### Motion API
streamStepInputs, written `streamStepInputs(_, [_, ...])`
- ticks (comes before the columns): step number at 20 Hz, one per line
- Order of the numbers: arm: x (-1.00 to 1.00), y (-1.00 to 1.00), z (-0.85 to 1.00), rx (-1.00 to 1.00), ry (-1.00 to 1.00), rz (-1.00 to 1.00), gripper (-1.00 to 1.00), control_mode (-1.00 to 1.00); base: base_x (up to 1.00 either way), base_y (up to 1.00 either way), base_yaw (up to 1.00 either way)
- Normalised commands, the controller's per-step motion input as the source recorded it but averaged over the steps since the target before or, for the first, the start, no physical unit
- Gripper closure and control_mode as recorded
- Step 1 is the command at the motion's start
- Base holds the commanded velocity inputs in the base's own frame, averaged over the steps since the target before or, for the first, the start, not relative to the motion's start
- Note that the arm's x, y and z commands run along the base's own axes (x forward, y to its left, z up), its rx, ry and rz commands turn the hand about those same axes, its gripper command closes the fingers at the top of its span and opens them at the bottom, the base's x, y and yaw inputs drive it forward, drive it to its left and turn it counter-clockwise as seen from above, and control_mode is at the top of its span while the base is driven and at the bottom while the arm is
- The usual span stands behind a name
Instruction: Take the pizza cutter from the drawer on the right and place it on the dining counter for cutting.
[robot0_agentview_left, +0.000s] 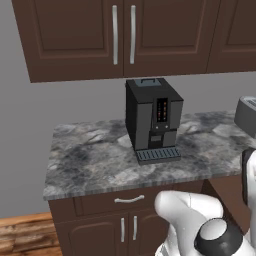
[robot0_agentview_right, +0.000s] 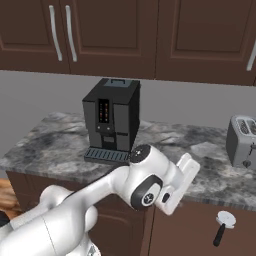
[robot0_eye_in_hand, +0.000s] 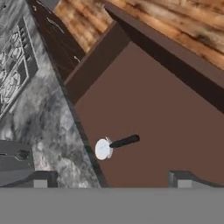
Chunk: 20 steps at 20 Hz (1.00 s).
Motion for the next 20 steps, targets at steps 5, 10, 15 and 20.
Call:
streamStepInputs(5, [0.00,-0.18,-0.38,0.00,0.31,0.59,-1.00,-1.00,0.00,0.00,0.00])
streamStepInputs(10, [0.00,-0.06,-0.36,-0.07,0.39,0.59,-1.00,-1.00,0.00,0.00,0.00])
streamStepInputs(15, [0.01,-0.14,-0.11,-0.08,0.37,0.48,-1.00,-1.00,0.00,0.00,0.00])
streamStepInputs(20, [0.03,-0.34,-0.09,-0.04,0.31,0.42,-1.00,-1.00,0.00,0.00,0.00])
